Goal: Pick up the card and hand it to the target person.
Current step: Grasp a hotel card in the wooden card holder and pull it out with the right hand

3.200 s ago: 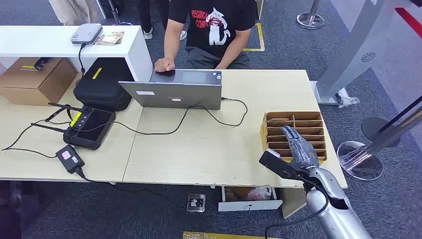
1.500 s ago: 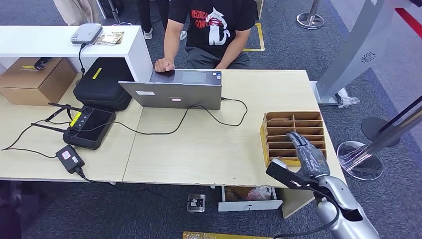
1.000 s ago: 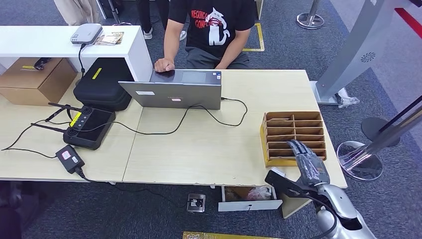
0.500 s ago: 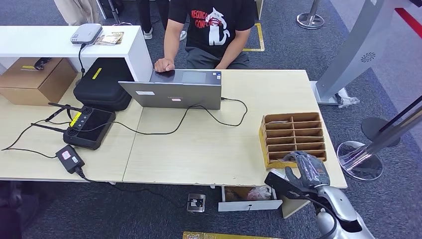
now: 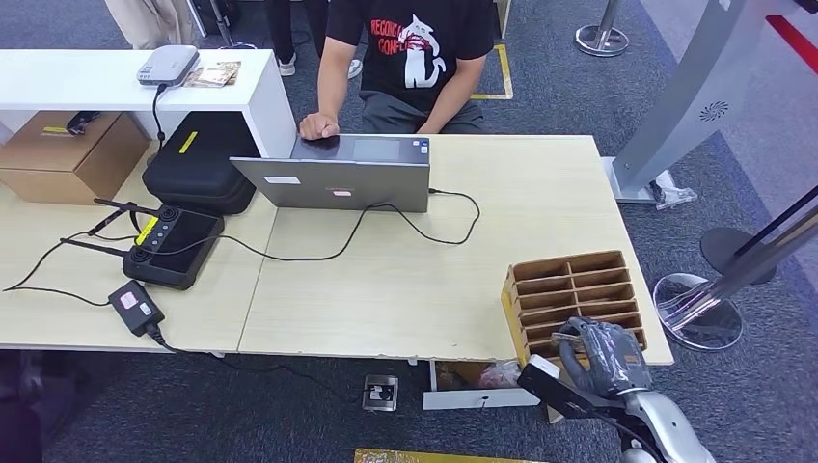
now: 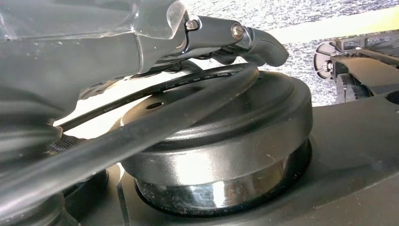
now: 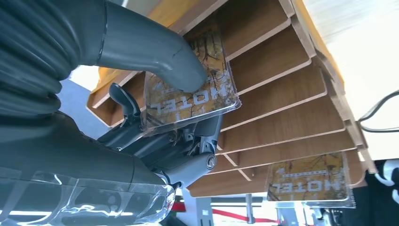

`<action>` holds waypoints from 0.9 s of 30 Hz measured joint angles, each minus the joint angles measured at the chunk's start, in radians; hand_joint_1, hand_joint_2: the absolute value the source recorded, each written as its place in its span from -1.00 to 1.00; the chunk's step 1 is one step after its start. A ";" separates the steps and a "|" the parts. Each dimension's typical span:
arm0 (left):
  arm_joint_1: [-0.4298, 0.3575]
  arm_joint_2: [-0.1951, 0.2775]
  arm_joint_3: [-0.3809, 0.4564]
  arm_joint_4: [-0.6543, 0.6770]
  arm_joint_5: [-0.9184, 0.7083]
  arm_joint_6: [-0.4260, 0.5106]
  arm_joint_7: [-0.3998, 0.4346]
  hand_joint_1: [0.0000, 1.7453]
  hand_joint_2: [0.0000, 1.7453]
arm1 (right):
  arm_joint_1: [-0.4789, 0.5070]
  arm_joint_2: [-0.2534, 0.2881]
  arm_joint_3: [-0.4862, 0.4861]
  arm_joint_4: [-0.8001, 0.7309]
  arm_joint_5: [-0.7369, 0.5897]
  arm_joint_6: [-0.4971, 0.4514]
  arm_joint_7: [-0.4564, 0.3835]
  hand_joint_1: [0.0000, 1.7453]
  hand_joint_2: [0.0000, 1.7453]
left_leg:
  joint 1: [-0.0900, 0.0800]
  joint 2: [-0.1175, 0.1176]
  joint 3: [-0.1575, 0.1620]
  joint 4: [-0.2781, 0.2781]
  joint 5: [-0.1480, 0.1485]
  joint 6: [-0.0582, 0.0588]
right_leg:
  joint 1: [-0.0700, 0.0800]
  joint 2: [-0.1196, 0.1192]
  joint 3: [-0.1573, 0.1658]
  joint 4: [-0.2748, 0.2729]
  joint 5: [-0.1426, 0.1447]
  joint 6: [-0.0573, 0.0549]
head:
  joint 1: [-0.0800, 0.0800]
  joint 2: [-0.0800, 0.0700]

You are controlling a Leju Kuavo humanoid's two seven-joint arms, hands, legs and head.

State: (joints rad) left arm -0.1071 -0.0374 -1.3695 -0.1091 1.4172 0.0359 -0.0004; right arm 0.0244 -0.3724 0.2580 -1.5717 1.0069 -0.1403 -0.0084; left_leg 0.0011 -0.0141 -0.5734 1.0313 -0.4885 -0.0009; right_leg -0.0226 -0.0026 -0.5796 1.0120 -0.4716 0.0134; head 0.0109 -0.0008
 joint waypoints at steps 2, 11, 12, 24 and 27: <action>0.000 0.000 -0.001 0.000 0.000 0.000 0.000 -1.00 1.00 | 0.020 0.000 -0.012 -0.016 0.001 -0.003 0.002 0.71 1.00 | 0.000 0.000 0.000 0.000 0.000 0.000 | 0.000 0.000 0.000 0.000 0.000 0.000 | 0.000 0.000; -0.002 0.000 -0.010 0.000 0.003 0.000 0.000 -1.00 1.00 | 0.059 0.006 -0.046 -0.056 -0.012 -0.067 -0.030 0.66 1.00 | 0.000 0.001 0.000 0.000 0.000 0.000 | 0.000 0.001 0.000 0.000 0.000 0.000 | 0.000 0.000; -0.002 0.000 -0.011 0.000 0.003 0.000 0.000 -1.00 1.00 | 0.059 0.009 -0.046 -0.058 -0.012 -0.071 -0.032 0.66 1.00 | 0.000 0.001 0.000 0.000 0.000 0.000 | 0.000 0.001 0.000 0.000 0.000 0.000 | 0.000 0.000; -0.002 0.000 -0.013 0.000 0.005 0.000 0.000 -1.00 1.00 | 0.058 0.026 -0.056 -0.062 -0.029 -0.115 -0.064 0.84 1.00 | 0.000 0.001 0.000 0.000 0.000 0.000 | 0.000 0.001 0.000 0.000 0.000 0.000 | 0.000 0.000; -0.002 -0.001 -0.014 0.000 0.006 0.000 0.000 -1.00 1.00 | 0.056 0.030 -0.059 -0.063 -0.042 -0.146 -0.087 0.97 1.00 | 0.000 0.001 0.000 0.000 0.000 0.000 | 0.000 0.001 0.000 0.000 0.000 0.000 | 0.000 0.000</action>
State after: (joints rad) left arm -0.1095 -0.0381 -1.3831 -0.1091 1.4230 0.0359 0.0000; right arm 0.0807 -0.3424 0.1992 -1.6348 0.9645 -0.2860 -0.0953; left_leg 0.0011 -0.0136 -0.5734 1.0313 -0.4884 -0.0009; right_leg -0.0226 -0.0019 -0.5796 1.0121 -0.4715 0.0134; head 0.0110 -0.0008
